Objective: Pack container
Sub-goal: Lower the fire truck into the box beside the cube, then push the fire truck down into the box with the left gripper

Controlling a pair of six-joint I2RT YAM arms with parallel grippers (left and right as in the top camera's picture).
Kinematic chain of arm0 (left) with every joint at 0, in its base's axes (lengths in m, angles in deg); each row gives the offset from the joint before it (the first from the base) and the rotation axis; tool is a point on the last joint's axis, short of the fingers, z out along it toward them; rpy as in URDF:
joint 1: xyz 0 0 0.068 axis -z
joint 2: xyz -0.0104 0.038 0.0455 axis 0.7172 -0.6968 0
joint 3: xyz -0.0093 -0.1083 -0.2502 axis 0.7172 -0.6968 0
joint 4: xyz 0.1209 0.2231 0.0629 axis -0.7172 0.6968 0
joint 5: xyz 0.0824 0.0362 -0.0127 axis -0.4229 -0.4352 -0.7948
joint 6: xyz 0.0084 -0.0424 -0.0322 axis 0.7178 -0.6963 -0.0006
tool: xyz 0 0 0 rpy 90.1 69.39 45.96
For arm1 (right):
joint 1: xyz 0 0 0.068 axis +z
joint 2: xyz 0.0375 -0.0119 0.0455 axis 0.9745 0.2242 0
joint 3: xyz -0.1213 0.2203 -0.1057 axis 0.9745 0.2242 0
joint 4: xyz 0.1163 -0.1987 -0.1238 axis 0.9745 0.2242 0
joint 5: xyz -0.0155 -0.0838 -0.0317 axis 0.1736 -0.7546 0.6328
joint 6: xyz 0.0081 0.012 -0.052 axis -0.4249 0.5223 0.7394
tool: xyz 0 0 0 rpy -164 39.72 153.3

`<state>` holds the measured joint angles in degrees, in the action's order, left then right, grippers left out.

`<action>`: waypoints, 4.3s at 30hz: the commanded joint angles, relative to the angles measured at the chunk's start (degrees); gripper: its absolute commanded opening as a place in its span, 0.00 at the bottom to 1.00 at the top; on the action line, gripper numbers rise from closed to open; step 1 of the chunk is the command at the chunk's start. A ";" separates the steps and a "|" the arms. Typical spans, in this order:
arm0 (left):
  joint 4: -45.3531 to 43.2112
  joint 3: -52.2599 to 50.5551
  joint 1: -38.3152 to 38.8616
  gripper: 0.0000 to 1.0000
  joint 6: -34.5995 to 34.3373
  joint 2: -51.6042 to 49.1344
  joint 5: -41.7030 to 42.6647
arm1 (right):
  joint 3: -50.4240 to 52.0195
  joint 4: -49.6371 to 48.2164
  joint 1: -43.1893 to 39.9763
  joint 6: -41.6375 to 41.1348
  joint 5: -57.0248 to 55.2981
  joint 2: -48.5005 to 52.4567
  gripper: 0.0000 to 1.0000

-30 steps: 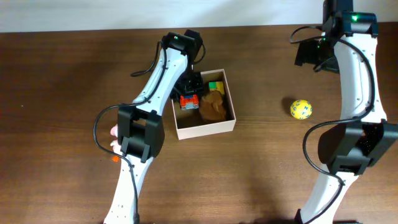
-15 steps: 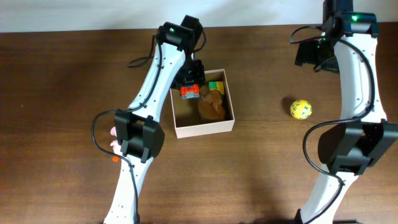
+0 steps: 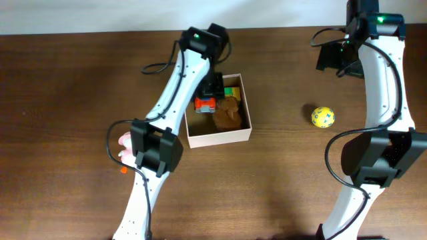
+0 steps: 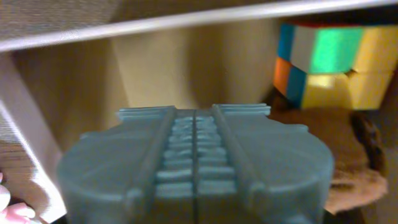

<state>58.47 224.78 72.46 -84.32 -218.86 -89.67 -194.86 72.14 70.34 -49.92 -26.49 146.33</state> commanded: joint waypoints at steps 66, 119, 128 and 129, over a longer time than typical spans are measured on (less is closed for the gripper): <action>-0.76 3.04 -1.79 0.70 0.33 -0.81 -5.27 | -0.72 0.02 0.28 0.22 -0.92 -0.74 0.99; -6.34 0.70 2.14 0.18 12.24 -6.62 -4.59 | -0.72 0.02 0.28 0.22 -0.90 -0.74 0.99; -2.91 0.70 2.12 0.17 5.20 -6.62 -8.74 | -0.72 0.00 0.28 0.22 -0.90 -0.74 0.99; -2.75 0.70 2.12 0.17 4.61 -6.62 -8.98 | -0.72 0.02 0.28 0.22 -0.92 -0.74 0.99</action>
<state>55.24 225.75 74.69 -76.89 -224.74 -96.21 -194.86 72.14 70.34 -49.90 -26.49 146.33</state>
